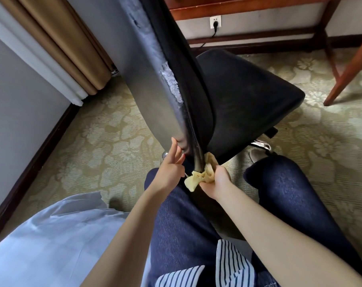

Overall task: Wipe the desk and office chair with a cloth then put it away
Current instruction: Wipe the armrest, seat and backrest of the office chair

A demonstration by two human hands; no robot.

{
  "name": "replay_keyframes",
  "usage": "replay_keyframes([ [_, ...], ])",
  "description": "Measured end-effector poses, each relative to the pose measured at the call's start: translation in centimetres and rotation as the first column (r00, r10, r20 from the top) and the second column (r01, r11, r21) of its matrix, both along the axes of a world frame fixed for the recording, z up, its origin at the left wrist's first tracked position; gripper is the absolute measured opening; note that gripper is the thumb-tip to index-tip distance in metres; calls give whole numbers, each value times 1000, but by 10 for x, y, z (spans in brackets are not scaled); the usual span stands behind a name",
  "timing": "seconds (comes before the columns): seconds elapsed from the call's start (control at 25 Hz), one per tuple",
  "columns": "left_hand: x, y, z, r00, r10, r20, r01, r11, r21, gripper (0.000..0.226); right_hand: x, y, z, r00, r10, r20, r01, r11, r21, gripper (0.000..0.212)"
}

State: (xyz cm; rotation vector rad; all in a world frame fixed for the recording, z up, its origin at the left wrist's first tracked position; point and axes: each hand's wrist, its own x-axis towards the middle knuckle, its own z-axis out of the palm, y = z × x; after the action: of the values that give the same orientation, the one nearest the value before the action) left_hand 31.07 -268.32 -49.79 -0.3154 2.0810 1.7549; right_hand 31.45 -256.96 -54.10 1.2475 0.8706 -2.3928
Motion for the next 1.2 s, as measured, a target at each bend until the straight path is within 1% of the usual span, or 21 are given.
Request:
replay_keyframes([
  [0.04, 0, 0, -1, 1000, 4, -2, -4, 1000, 6, 90, -2, -1, 3, 1000, -6, -29, 6, 1000, 13, 31],
  [0.08, 0, 1, -1, 1000, 8, -4, -8, 1000, 13, 90, 1, -1, 12, 997, 27, -65, -23, 998, 55, 24],
  [0.2, 1, 4, -1, 1000, 13, -6, -12, 1000, 24, 92, 10, -4, 46, 981, 162, -106, -132, 959, 249, 23],
  [0.32, 1, 5, 3, 1000, 6, -26, -6, 1000, 27, 91, 22, -8, 67, 947, 195, -254, -114, 946, 303, 38],
  [0.36, 1, 5, 4, 999, 3, -33, -2, 1000, 15, 90, 24, -9, 77, 931, 199, -305, -93, 939, 330, 40],
  [0.44, 2, 6, 6, 999, 5, -36, -5, 1000, -11, 85, 26, -9, 90, 903, 212, -375, -60, 924, 379, 36],
  [0.56, 6, 9, 14, 997, 30, -71, -34, 998, -59, 71, 32, -9, 109, 851, 283, -442, -37, 872, 487, 30],
  [0.68, 9, 7, 42, 977, 60, -207, -79, 993, -86, 61, 35, -11, 125, 781, 364, -507, -21, 827, 561, 28],
  [0.76, 11, 0, 70, 930, 102, -354, -127, 991, -48, 58, 37, -13, 137, 720, 411, -559, 6, 802, 597, 27],
  [0.84, 12, -6, 101, 860, 145, -489, -152, 988, 26, 56, 38, -15, 151, 657, 451, -604, 22, 789, 613, 19],
  [1.0, 20, -17, 160, 679, 225, -699, -180, 974, 139, 55, 36, -26, 181, 517, 517, -682, 50, 777, 627, 23],
  [1.12, 14, -20, 204, 533, 238, -812, -191, 969, 159, 72, 30, -38, 202, 392, 557, -732, 56, 780, 623, 33],
  [1.2, 2, -22, 227, 466, 218, -858, -206, 969, 134, 82, 24, -46, 214, 329, 595, -733, 31, 769, 639, 36],
])
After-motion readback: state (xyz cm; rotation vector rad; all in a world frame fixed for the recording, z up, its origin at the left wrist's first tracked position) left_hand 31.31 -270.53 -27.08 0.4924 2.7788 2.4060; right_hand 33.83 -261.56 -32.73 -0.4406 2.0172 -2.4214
